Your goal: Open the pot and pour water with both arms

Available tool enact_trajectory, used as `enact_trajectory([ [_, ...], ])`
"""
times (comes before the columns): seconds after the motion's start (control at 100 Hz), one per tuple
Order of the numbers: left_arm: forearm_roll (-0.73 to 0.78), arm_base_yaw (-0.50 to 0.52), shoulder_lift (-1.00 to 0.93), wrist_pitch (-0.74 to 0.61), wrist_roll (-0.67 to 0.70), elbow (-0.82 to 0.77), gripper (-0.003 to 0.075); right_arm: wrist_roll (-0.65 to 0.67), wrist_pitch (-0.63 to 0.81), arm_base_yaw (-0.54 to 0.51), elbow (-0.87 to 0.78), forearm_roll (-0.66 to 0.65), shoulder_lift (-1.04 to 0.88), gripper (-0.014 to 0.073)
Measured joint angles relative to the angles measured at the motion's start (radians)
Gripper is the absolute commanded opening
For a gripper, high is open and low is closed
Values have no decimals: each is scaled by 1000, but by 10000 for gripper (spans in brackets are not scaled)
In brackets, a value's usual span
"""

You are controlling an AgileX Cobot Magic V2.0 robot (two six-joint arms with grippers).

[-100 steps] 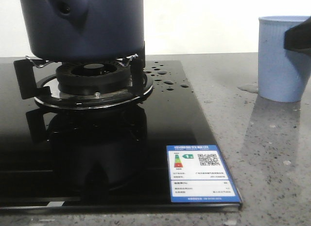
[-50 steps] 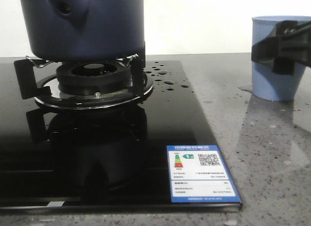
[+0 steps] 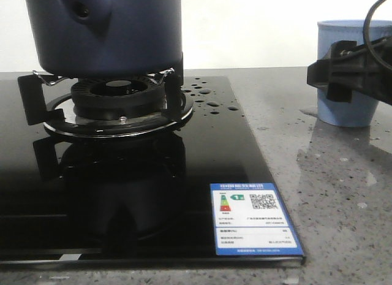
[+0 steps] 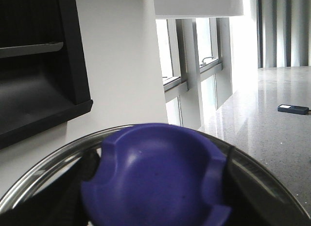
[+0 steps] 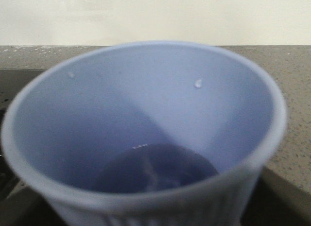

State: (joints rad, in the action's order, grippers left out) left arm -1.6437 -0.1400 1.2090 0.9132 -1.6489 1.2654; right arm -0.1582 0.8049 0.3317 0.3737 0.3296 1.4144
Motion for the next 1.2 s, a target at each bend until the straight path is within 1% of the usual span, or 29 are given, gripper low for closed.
enact_trajectory([
  [0.05,0,0,0,3,0,0,304,0,0,0,2,0,0,349],
  [0.1,0,0,0,5,0,0,304,0,0,0,2,0,0,299],
  [0.17,0,0,0,5,0,0,304,0,0,0,2,0,0,256],
  [0.29,0,0,-2,5,2,0,304,0,-19,0,2,-11,-25,247],
  [0.36,0,0,-12,5,8,0,304,0,-47,0,10,-56,-76,247],
  [0.42,0,0,-19,5,18,0,304,0,-109,0,40,-117,-134,247],
  [0.58,0,0,-43,-4,31,0,304,0,-373,4,239,-299,-229,247],
  [0.76,0,0,-75,-64,92,0,304,0,-669,47,518,-439,-219,247],
  [0.83,0,2,-87,-77,103,0,304,0,-752,74,617,-477,-196,247],
  [0.97,-1,2,-102,-80,110,0,304,0,-870,142,787,-548,-119,248],
  [1.199,-1,2,-110,-80,150,0,304,0,-959,247,973,-690,40,247],
])
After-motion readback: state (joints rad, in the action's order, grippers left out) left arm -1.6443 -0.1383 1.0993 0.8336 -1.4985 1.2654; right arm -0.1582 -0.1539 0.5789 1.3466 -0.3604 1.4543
